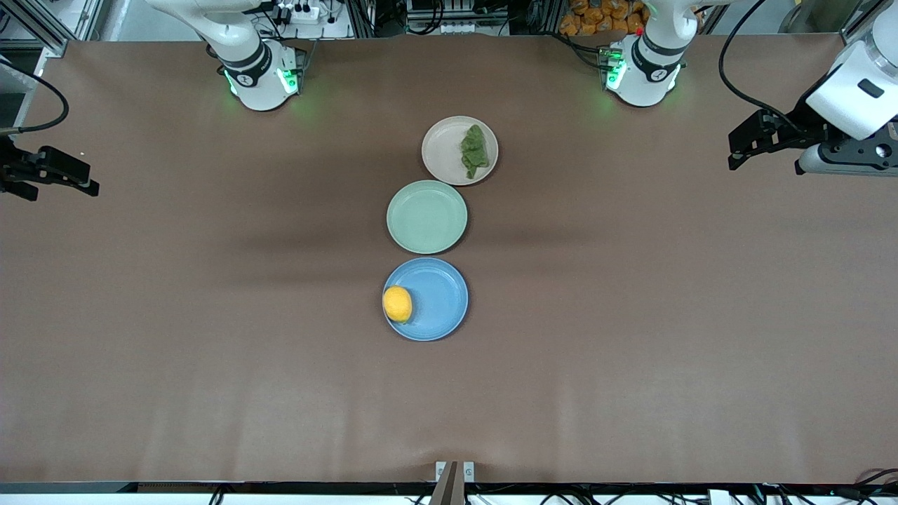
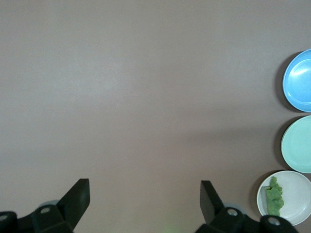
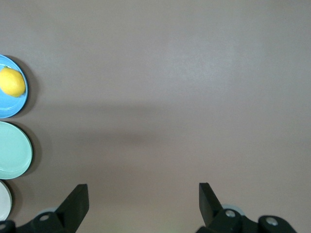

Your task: Pick lemon and lettuce from blue and beige plates

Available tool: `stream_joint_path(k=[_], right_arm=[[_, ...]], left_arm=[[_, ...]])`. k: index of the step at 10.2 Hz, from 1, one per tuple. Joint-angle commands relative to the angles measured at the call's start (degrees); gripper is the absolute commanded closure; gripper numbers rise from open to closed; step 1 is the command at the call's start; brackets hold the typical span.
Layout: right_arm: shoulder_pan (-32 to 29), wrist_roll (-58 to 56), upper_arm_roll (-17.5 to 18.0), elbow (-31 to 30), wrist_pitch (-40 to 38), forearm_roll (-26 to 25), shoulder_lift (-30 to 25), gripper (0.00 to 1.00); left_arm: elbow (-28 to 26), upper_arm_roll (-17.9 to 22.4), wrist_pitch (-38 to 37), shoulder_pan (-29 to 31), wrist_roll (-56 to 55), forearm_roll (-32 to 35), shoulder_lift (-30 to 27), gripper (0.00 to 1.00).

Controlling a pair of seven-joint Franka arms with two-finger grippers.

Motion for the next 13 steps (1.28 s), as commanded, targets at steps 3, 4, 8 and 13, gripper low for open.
stream_joint_path(k=[3,4,8,13], right_arm=[[-0.25,0.63,0.31,-0.56,0.32,-0.75,-0.37,0.00],[-0.25,0.63,0.31,-0.56,0.32,-0.75,-0.37,0.00],[-0.16,0.63,0.31,-0.83,0.24,-0.66,-0.20,0.00],[2.56,0.71,0.57,-0.83,0.93,-0.48,0.50,0.00]], left_arm=[[1.55,-0.19,-0.56,-0.01,-0.30,0.64,0.59,0.00],[1.46,-0.19,-0.56,0.08,-0.21,0.91,0.59,0.00],[1.37,-0.10,-0.13,0.17,0.06,1.26,1.38,0.00],[-3.80,-0.45,5.66,0.17,-0.47,-1.55,1.47,0.00]])
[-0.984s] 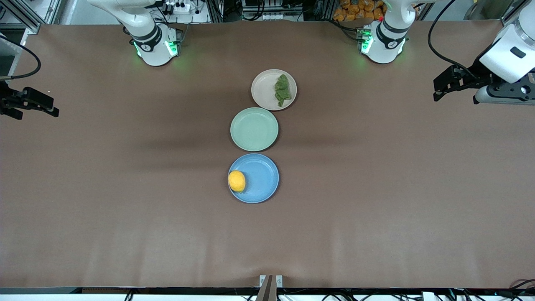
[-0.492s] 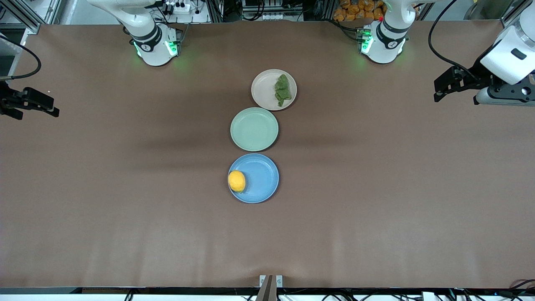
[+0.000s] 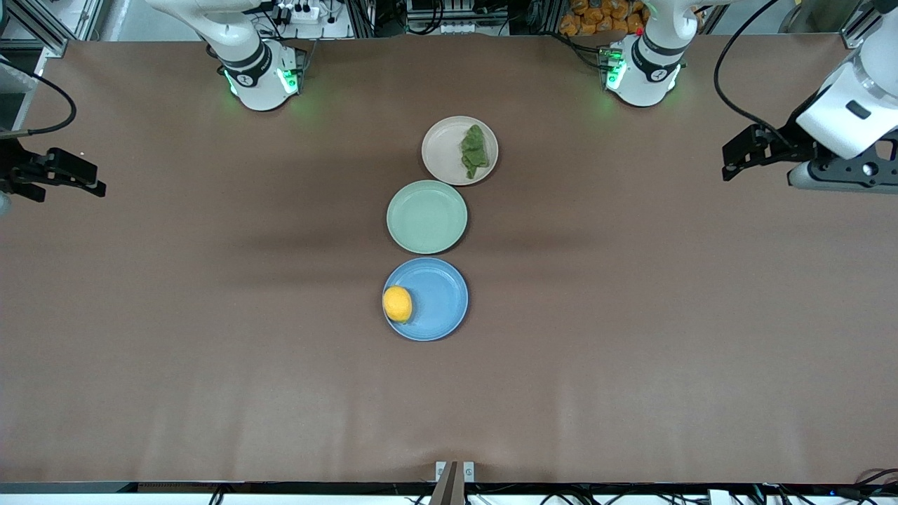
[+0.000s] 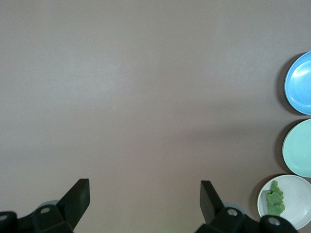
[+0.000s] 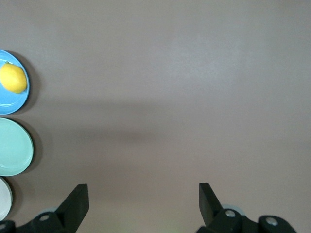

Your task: Pick lemon and lettuce from blue and beige plates

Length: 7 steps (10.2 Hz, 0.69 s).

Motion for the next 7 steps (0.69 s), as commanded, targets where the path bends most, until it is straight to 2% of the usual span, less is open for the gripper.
stream_joint_path(k=[1,3,5,7], right_arm=[[3.08,0.72,0.15,-0.48,2.33,-0.05,1.37,0.00],[4.24,1.15,2.68,-1.53,6.37,0.22,2.34,0.00],[5.47,6.49,4.97,-2.07,7.79,2.31,4.00,0.00],[5.47,13.51,9.62,-2.07,11.29,3.12,6.90,0.00]], left_arm=[[-3.55,-0.36,3.87,-0.19,-0.49,-1.43,-0.48,0.00],[-6.62,-2.54,6.68,-0.28,-1.02,-1.95,-0.39,0.00],[-10.31,-5.79,10.81,-0.20,-5.22,-1.69,-0.39,0.00],[-14.79,-9.13,13.11,-0.20,-7.00,-1.52,-0.39,0.00]])
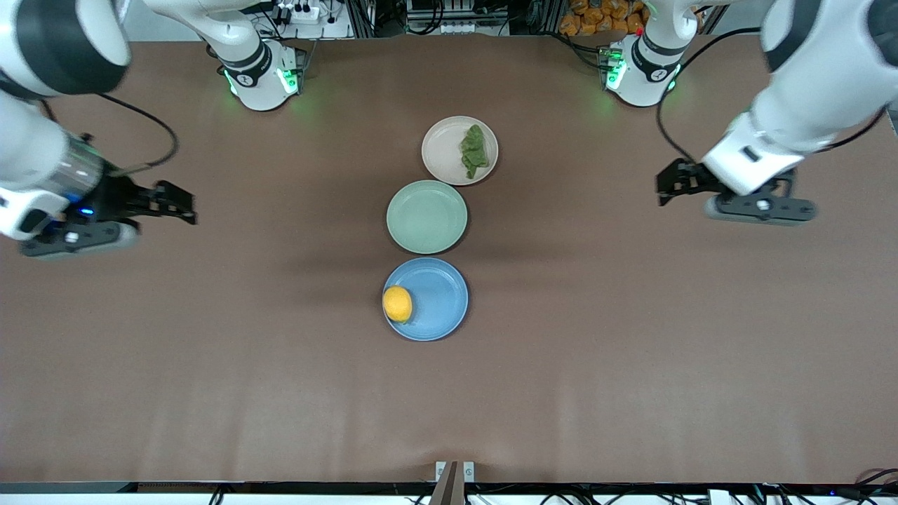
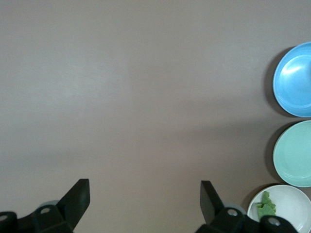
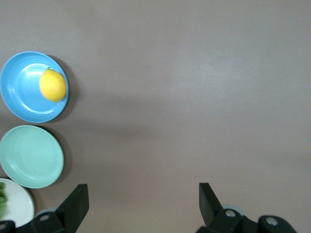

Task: Pick lemon and lettuce from blue and beige plates
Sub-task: 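Reach the right gripper to the lemon while the left gripper reaches the lettuce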

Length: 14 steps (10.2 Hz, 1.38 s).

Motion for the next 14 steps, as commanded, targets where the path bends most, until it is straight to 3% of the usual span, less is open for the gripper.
stream_joint_path(k=[1,8,10,12,14], right_arm=[[0.83,7.82,3.84,0.00,4.08,1.00,3.34,0.00],[16.56,32.09,3.59,4.99,19.02,0.22,20.38,0.00],[20.86,34.56,1.50,7.81,22.88,-0.14,26.09,0.00],[25.61,37.55,-1.49,8.17,30.34,-0.66,30.50,0.00],[26.77,37.91,-1.86,8.17,32.04,-3.99,33.49,0.00]], left_arm=[[-5.51,-3.81,2.11,0.44,-1.38,-0.84,-1.04,0.00],[-15.89,-20.42,6.24,0.35,-14.72,-1.10,1.33,0.00],[-17.74,-24.46,6.59,-0.34,-19.37,-1.10,3.16,0.00],[-18.80,-25.10,8.69,-5.50,-25.87,-0.66,6.58,0.00],[-18.71,-25.10,11.67,-10.87,-33.95,2.13,12.02,0.00]])
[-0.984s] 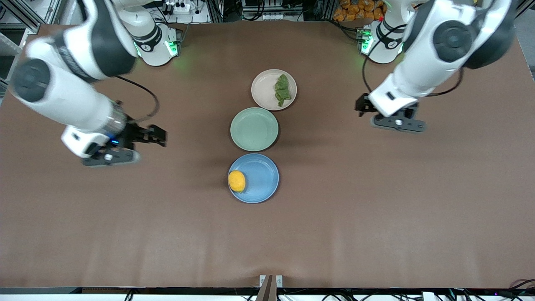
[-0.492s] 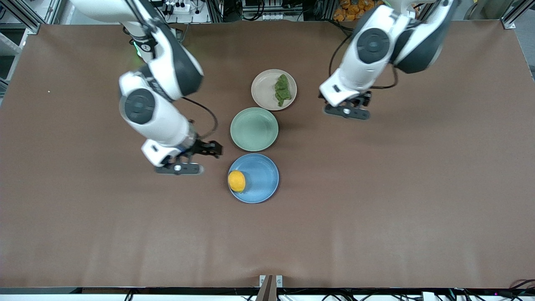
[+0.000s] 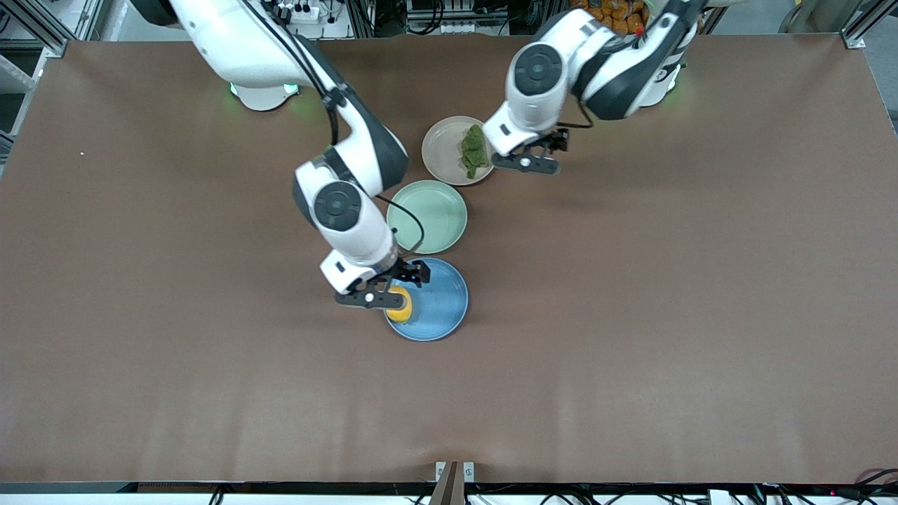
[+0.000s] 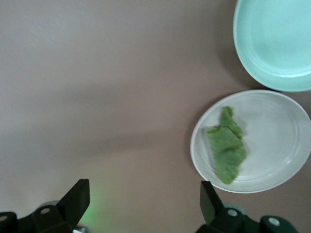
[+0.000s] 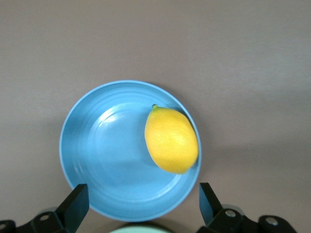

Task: Pick lemon and lettuce from blue and beige plates
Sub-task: 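Reach the right gripper to the lemon while the left gripper reaches the lettuce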

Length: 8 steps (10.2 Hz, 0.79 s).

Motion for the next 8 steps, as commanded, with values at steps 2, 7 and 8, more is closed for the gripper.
stream_joint_path(k=[2,7,8], right_arm=[[1.15,1.82,-0.76,2.43,4.20,-5.79,5.44,0.00],[1.06,1.73,-1.19,2.51,8.07,-9.22,8.87,0.00],[1.15,1.73,-1.55,2.60,8.52,-9.31,9.31,0.00]], left_arm=[[0.43,0.14,6.03,-6.87,-12.45,5.98,10.84,0.00],[1.13,0.23,10.00,-11.89,-22.92,11.44,19.74,0.00],[1.04,0.23,11.22,-12.42,-23.45,11.44,20.62,0.00]])
